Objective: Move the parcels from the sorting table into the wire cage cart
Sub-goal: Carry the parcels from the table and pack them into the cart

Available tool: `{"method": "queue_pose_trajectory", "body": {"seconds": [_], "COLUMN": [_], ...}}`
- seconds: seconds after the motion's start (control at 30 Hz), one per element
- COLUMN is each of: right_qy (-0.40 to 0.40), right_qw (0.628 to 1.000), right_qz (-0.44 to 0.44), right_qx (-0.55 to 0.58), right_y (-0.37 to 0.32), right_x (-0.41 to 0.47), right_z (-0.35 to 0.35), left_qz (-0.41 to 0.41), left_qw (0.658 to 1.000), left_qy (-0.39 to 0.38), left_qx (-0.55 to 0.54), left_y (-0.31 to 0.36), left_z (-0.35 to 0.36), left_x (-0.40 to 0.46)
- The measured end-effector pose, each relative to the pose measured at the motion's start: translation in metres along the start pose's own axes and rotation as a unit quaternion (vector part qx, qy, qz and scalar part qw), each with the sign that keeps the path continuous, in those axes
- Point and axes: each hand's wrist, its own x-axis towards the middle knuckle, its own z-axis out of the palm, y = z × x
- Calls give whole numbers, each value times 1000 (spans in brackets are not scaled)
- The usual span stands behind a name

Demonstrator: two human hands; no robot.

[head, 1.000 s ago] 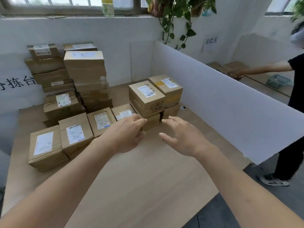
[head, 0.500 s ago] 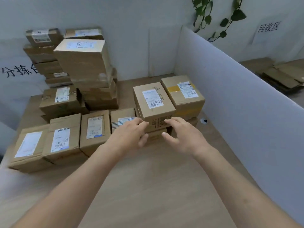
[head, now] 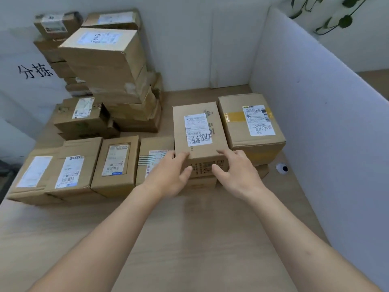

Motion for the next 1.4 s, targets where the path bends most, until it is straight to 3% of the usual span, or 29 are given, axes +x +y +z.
{"method": "queue_pose_trajectory", "body": {"seconds": [0.1, 0.27, 0.43, 0.77, 1.4], "right_qy": [10, 24, -12, -3, 149], "right_qw": [999, 997, 994, 991, 979], "right_qz": [-17, -32, -35, -73, -125], "right_qx": [33, 59, 103, 112, 61], "right_y": [2, 14, 15, -9, -129], "right_x": [-1, -2, 4, -40, -235], "right_z": [6, 19, 37, 36, 21], "left_qz": [-31, -67, -22, -4, 135], "left_qw": [993, 992, 988, 980, 969], "left_qy": [42, 46, 36, 63, 122], "left_qx": [-102, -93, -150, -187, -165], "left_y": [-1, -8, -11, -13, -46], "left_z": [5, 9, 21, 6, -86], "left_x": [1, -5, -10, -62, -252]}}
